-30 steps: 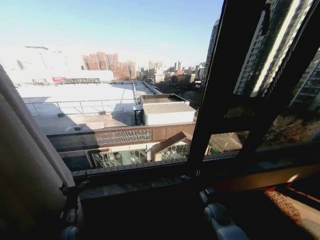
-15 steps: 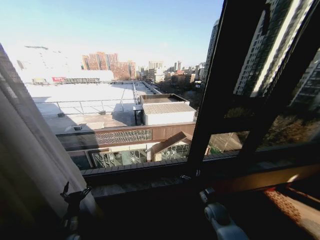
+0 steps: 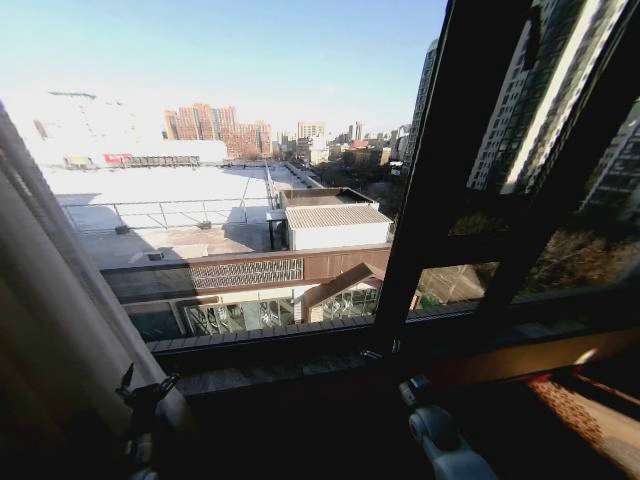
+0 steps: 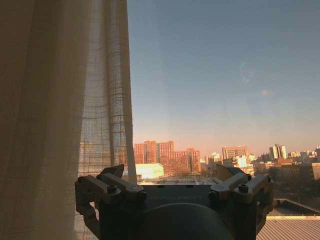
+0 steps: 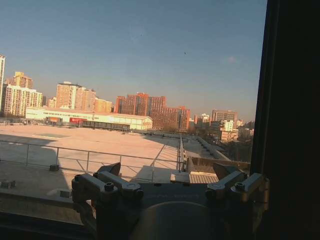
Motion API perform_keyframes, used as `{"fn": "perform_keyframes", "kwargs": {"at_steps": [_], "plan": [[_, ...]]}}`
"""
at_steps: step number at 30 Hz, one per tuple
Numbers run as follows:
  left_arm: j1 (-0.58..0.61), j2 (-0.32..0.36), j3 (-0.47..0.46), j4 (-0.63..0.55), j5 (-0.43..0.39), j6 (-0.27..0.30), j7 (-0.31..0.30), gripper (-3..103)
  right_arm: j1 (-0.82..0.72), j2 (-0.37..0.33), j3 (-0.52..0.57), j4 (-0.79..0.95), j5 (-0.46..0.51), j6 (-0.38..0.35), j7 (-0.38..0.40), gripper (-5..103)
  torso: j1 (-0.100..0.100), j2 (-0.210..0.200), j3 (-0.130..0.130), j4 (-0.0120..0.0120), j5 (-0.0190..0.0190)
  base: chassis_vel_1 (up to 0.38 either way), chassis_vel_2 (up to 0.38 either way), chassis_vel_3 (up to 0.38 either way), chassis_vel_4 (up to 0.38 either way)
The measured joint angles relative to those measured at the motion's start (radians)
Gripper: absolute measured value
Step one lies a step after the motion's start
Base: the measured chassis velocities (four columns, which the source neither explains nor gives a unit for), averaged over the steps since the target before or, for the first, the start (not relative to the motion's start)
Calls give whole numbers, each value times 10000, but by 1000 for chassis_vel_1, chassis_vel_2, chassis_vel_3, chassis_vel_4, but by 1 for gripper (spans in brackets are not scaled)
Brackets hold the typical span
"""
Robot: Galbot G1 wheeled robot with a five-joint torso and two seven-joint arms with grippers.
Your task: Open the curtains by pulling them apart, changing their state from closed to fully open.
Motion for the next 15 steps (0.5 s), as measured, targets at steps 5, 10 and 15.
{"fn": "perform_keyframes", "kwargs": {"at_steps": [5,10,15], "plan": [[-3,3,-3,4,0,7,-3,100,0,0,0,0,0,0,0,100,0,0,0,1,0,0,0,0,0],[-6,7,-5,10,0,13,-6,100,0,0,0,0,0,1,0,100,0,0,0,1,-1,-14,-25,18,23],[-9,8,-5,11,0,17,-6,100,0,0,0,0,0,0,-1,100,0,0,0,2,0,-88,-102,96,104]]}}
